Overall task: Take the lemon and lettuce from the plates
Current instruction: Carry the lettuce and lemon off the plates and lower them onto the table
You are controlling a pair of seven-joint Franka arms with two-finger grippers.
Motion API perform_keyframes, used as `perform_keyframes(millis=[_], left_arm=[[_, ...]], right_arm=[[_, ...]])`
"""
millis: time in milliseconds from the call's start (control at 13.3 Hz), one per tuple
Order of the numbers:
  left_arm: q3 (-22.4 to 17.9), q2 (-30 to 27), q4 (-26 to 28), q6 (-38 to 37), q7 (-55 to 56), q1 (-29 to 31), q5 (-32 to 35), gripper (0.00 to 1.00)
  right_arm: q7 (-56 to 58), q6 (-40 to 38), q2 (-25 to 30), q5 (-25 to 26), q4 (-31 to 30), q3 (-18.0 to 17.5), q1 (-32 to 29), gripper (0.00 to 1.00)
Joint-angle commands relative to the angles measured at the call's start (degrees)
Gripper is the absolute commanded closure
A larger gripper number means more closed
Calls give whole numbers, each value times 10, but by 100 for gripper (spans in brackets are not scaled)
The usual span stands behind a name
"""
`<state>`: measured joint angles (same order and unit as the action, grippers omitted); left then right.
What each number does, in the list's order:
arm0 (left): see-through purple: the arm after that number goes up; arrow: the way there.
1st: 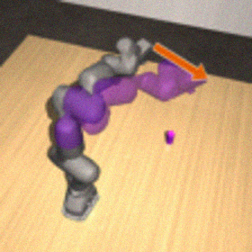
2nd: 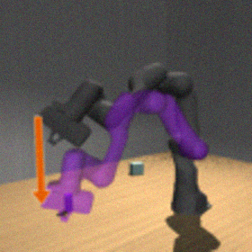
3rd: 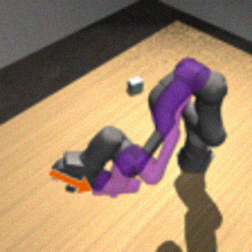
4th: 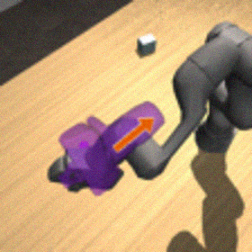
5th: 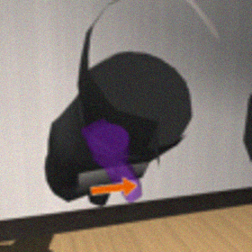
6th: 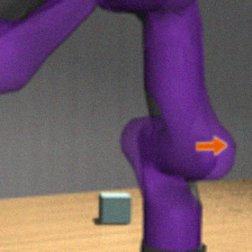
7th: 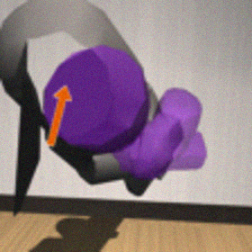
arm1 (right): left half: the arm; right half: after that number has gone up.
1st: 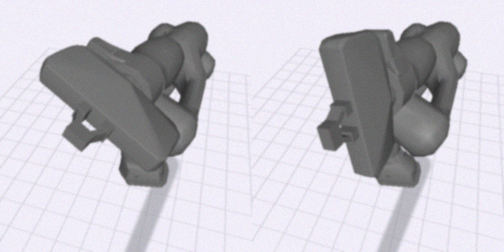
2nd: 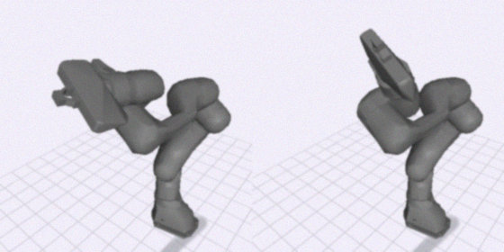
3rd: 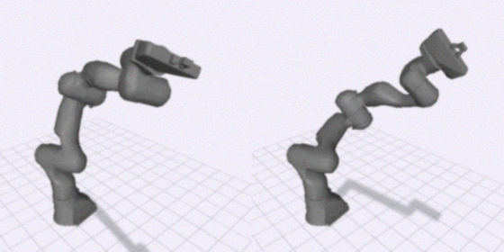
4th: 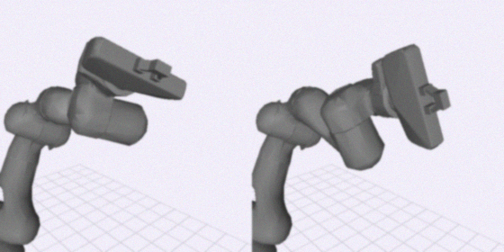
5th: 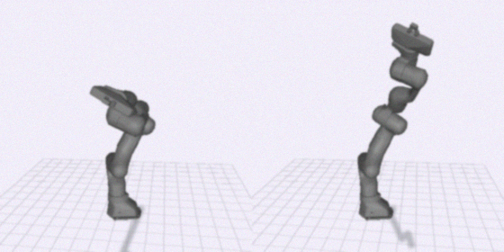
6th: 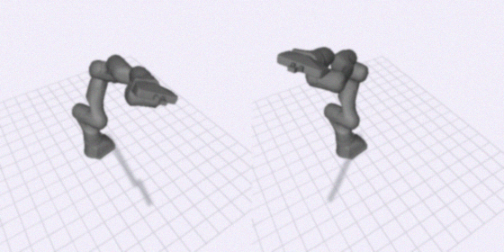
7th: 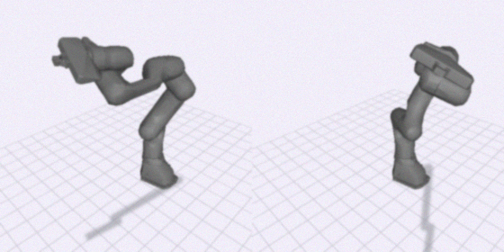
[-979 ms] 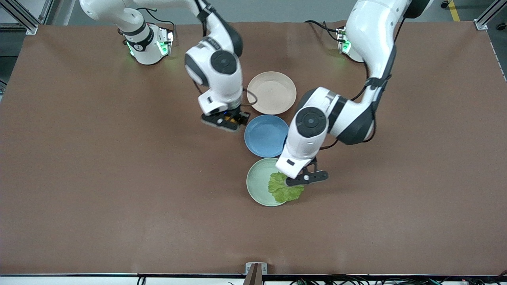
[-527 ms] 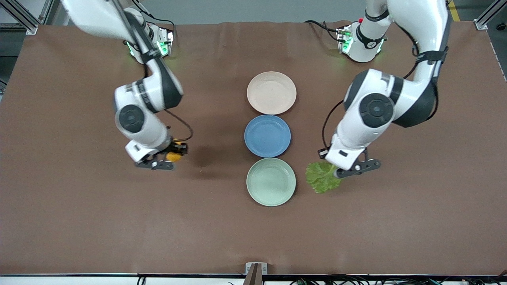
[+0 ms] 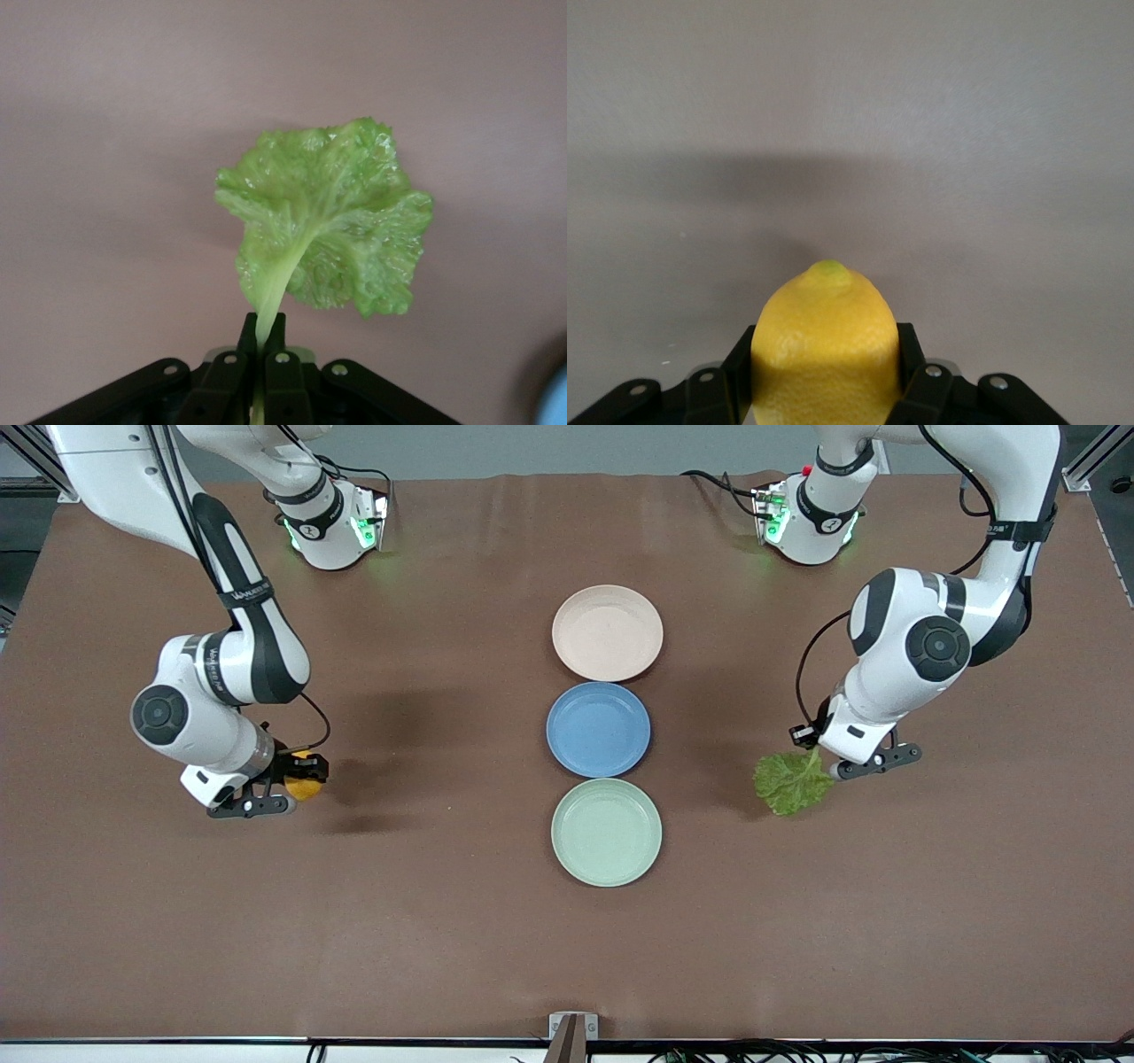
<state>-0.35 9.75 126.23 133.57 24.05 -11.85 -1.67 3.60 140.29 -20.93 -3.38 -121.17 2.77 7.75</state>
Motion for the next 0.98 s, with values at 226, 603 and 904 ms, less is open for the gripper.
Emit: perform_keyframes(millis=[226, 603, 904], left_arm=[[4, 5, 103, 126, -64, 50, -13, 92], [4, 26, 103, 136, -69, 50, -13, 49], [4, 1, 58, 74, -102, 50, -13, 1]], right_arm=[[33, 72, 27, -7, -93, -14, -4, 98], [34, 74, 27, -7, -109, -14, -2, 97], [34, 73, 24, -7, -112, -14, 2, 90]])
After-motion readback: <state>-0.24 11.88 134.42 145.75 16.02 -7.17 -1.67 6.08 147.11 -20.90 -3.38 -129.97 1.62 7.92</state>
